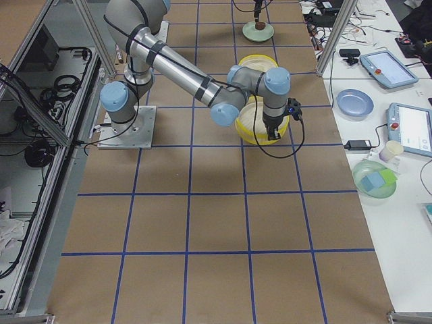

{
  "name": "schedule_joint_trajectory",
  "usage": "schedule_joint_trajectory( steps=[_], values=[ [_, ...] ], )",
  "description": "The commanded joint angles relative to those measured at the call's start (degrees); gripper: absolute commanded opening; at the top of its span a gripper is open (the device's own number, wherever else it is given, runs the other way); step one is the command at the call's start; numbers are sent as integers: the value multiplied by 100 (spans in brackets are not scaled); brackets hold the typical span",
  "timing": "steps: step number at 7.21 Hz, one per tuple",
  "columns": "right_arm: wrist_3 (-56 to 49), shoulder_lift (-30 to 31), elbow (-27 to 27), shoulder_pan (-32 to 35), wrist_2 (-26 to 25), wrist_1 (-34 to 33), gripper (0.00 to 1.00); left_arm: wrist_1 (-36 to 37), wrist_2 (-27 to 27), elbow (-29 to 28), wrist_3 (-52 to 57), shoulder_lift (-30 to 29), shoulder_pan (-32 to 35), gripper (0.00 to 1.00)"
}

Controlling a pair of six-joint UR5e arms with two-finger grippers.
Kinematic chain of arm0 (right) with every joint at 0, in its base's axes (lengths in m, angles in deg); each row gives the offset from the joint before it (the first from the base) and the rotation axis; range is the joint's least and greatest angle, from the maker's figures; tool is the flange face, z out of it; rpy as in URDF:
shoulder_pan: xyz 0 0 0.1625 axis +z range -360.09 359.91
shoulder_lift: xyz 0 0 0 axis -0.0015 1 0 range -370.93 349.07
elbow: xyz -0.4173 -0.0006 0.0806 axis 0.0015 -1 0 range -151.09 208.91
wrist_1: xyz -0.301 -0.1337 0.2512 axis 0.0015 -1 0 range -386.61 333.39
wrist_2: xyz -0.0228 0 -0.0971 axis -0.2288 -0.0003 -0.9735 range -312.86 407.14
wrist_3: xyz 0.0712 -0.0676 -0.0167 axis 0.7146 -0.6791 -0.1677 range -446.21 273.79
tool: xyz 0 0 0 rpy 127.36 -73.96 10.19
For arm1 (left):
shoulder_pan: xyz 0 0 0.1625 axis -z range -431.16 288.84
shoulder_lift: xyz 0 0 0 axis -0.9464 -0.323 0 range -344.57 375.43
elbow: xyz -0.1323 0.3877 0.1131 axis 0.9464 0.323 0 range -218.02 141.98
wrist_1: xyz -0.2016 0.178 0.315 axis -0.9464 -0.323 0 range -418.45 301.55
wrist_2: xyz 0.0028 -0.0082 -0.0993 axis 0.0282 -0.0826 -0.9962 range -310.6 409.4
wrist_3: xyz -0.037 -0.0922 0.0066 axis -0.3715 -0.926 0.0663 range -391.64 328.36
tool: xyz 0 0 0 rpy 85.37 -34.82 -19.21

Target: Stack buns with steamer

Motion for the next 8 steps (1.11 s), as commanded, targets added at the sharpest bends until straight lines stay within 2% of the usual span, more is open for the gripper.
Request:
schedule_joint_trajectory(
  steps=[1,3,4,5,6,7,8],
  values=[
    [1573,184,0,991,-199,43,0,190,-321,0,128,-239,-56,96],
    [3375,247,0,2203,-340,-52,0,243,-322,0,136,-371,-56,83],
    [4237,168,0,2644,-436,-97,0,286,-314,0,145,-398,-65,72],
    [4715,54,-26,2909,-446,-367,0,287,-305,-8,145,-398,-74,42],
    [5164,-164,-27,3095,-446,-474,0,287,-296,-17,145,-398,-91,4],
    [5490,-349,-27,3288,-577,-519,0,287,-287,-43,93,-381,-109,0],
    [5806,-430,-18,3464,-622,-510,0,278,-287,-78,14,-285,-109,0]
  ],
)
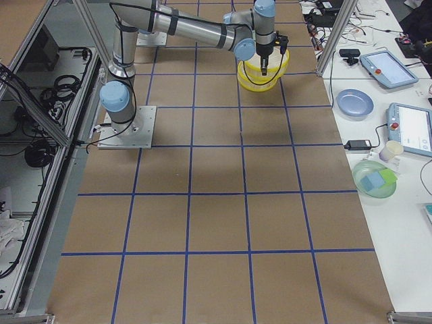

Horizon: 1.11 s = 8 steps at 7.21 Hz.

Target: Stack buns with steamer

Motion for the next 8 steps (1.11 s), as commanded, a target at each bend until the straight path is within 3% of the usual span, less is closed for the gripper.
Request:
schedule_joint_trajectory(
  steps=[1,2,4,8],
  values=[
    [445,-197,5,349,-126,8,0,-41,-47,-64,-278,140,-10,0],
    [384,-214,5,350,-370,43,0,-50,-65,-64,-759,253,-2,0],
    [418,-258,5,342,-373,17,0,-181,-346,-64,-1901,622,182,0],
    [453,-259,128,342,-311,43,0,-410,-566,-73,-4196,1361,1235,0]
  ],
)
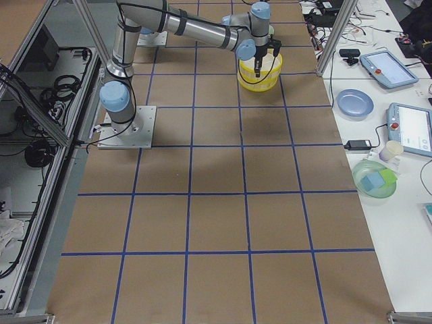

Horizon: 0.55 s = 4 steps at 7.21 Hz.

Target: Stack buns with steamer

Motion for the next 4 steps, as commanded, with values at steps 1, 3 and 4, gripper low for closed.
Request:
schedule_joint_trajectory(
  steps=[1,3,4],
  values=[
    [17,-1,32,9,21,-17,0,-14,-16,-3,-1034,316,526,0],
    [-44,-1,32,9,187,-175,0,-6,-51,-21,-1580,414,808,0],
    [-45,-9,32,9,188,-280,0,12,-252,-64,-1922,423,949,0]
  ],
)
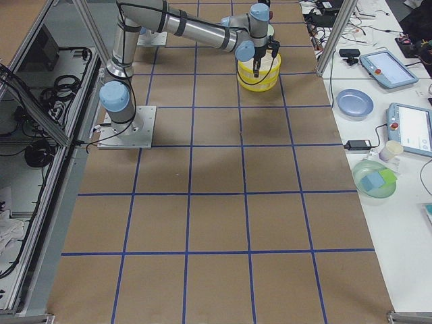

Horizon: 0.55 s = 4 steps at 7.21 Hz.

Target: Stack buns with steamer

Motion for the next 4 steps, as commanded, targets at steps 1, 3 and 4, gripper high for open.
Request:
schedule_joint_trajectory(
  steps=[1,3,4],
  values=[
    [-23,-76,1,0,25,-170,0,77,-240,-39,-848,27,279,0],
    [-23,-129,9,-8,24,-171,42,95,-249,-30,-1298,-86,473,0],
    [-15,-120,1,-8,-28,-162,85,96,-432,-22,-1553,-96,526,0]
  ],
)
